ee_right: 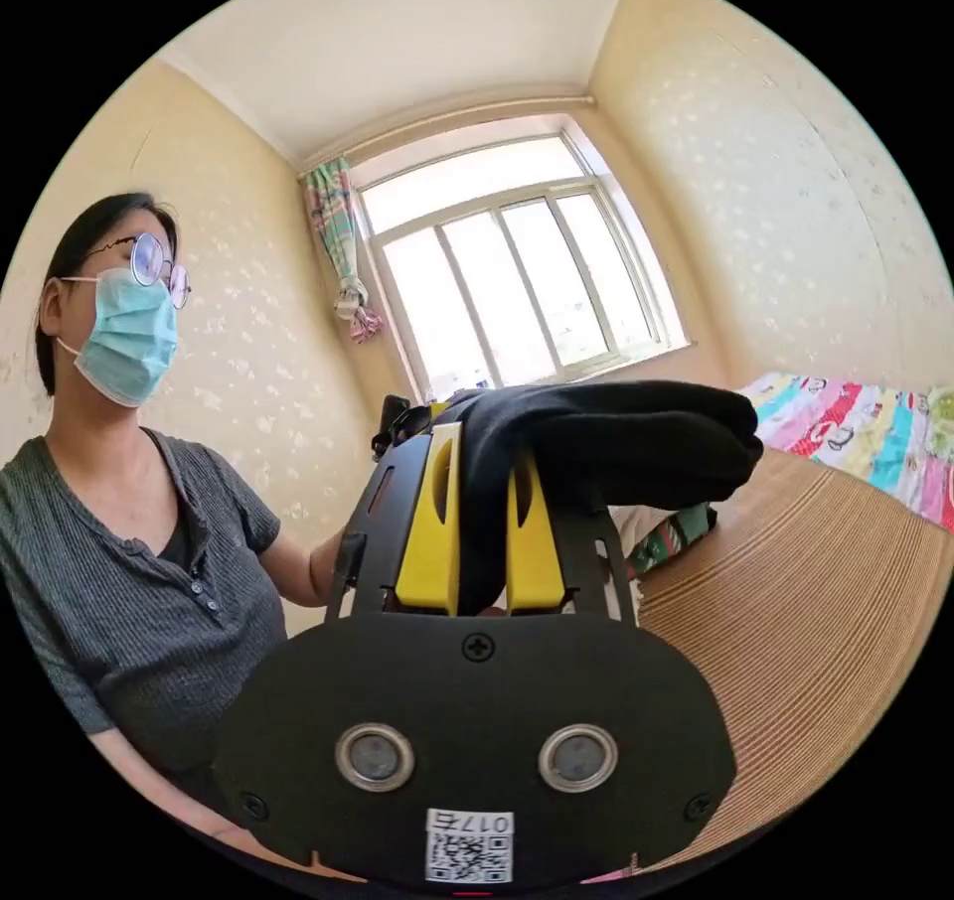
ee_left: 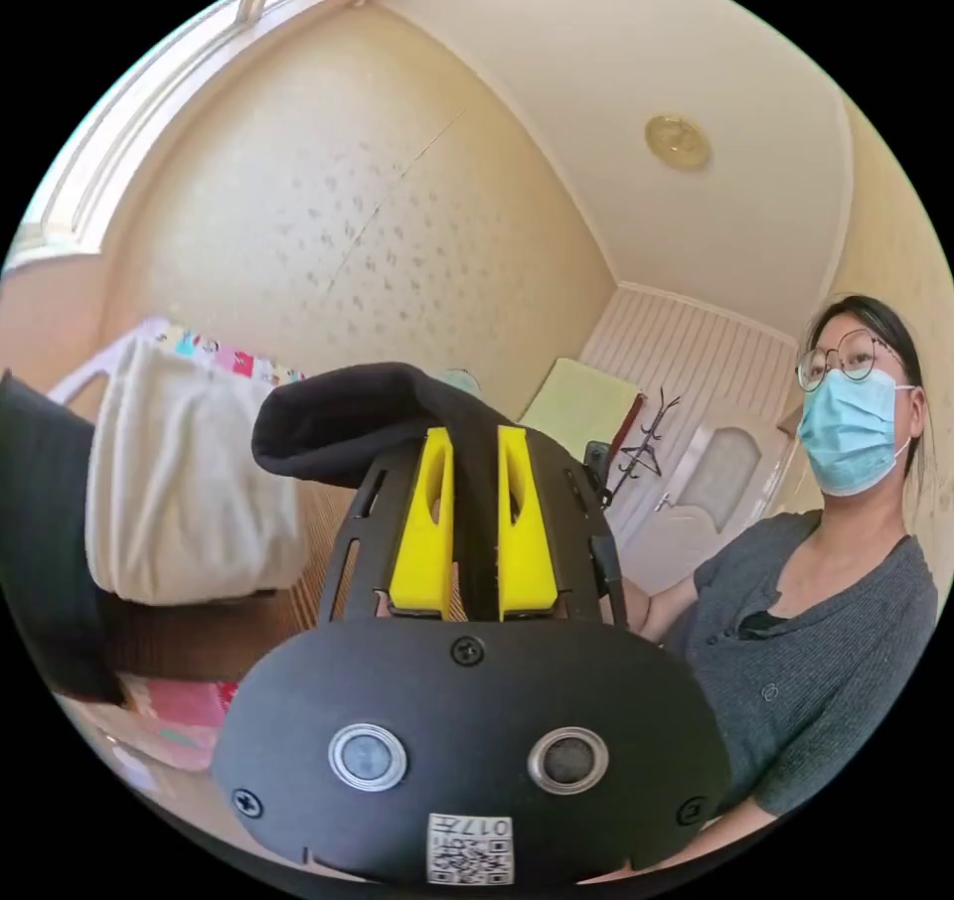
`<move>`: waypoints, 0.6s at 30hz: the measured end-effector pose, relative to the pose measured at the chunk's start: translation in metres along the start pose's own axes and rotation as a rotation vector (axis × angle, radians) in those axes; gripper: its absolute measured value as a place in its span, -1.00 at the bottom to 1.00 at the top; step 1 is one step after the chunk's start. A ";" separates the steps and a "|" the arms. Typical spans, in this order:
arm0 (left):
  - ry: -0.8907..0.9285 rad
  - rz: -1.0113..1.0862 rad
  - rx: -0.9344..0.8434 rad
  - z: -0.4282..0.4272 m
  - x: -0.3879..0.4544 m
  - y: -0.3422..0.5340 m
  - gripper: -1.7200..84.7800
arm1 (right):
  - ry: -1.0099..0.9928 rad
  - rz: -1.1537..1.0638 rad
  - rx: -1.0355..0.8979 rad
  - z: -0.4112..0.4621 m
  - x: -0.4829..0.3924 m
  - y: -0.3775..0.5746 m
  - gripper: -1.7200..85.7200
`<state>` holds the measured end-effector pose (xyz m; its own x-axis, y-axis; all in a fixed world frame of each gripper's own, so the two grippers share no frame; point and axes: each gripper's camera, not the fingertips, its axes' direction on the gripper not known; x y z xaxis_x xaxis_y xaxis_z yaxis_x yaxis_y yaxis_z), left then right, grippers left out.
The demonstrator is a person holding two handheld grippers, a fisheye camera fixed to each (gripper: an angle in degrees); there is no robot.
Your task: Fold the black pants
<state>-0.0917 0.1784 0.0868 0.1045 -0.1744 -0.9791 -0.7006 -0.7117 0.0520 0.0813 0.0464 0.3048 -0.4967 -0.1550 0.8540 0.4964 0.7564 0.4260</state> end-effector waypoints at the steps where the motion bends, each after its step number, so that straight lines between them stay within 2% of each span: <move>1: -0.081 0.077 0.033 -0.024 0.007 -0.031 -0.80 | 0.005 -0.033 0.014 0.014 0.000 -0.011 -0.83; 2: -0.169 0.159 0.064 -0.045 0.010 -0.058 -0.80 | 0.004 -0.066 0.045 0.043 0.002 -0.032 -0.83; 4: -0.259 0.172 0.088 -0.073 -0.005 -0.096 -0.79 | 0.057 -0.084 0.064 0.093 0.007 -0.055 -0.83; 6: -0.346 0.147 0.044 -0.083 -0.037 -0.129 -0.79 | 0.256 -0.030 0.004 0.164 0.024 -0.070 -0.82; 7: -0.415 0.085 -0.025 -0.078 -0.070 -0.142 -0.78 | 0.282 0.025 -0.017 0.180 0.035 -0.069 -0.82; 9: -0.547 -0.095 -0.178 -0.054 -0.134 -0.143 -0.75 | 0.403 0.276 -0.112 0.238 0.092 -0.038 -0.82; 10: -0.649 -0.201 -0.321 -0.029 -0.180 -0.127 -0.74 | 0.443 0.335 -0.148 0.253 0.107 -0.024 -0.81; 11: -0.732 -0.281 -0.465 -0.004 -0.225 -0.099 -0.73 | 0.526 0.470 -0.264 0.285 0.138 0.007 -0.80; 12: -0.757 -0.323 -0.530 0.007 -0.246 -0.082 -0.72 | 0.553 0.594 -0.405 0.311 0.167 0.038 -0.76; 13: -0.764 -0.428 -0.634 0.023 -0.283 -0.043 -0.69 | 0.510 0.606 -0.360 0.311 0.172 0.047 -0.75; 15: -0.686 -0.535 -0.524 0.015 -0.306 -0.001 -0.66 | 0.402 0.628 -0.239 0.297 0.178 0.057 -0.73; 17: -0.535 -0.645 -0.202 -0.030 -0.312 0.037 -0.66 | 0.383 0.574 -0.257 0.290 0.175 0.046 -0.73; 18: -0.502 -0.669 -0.166 -0.038 -0.314 0.045 -0.68 | 0.413 0.520 -0.308 0.285 0.170 0.039 -0.73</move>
<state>-0.1291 0.1756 0.4038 0.1066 0.6128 -0.7830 -0.4866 -0.6546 -0.5786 -0.1865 0.2305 0.3810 0.1362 -0.0976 0.9859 0.8030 0.5937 -0.0522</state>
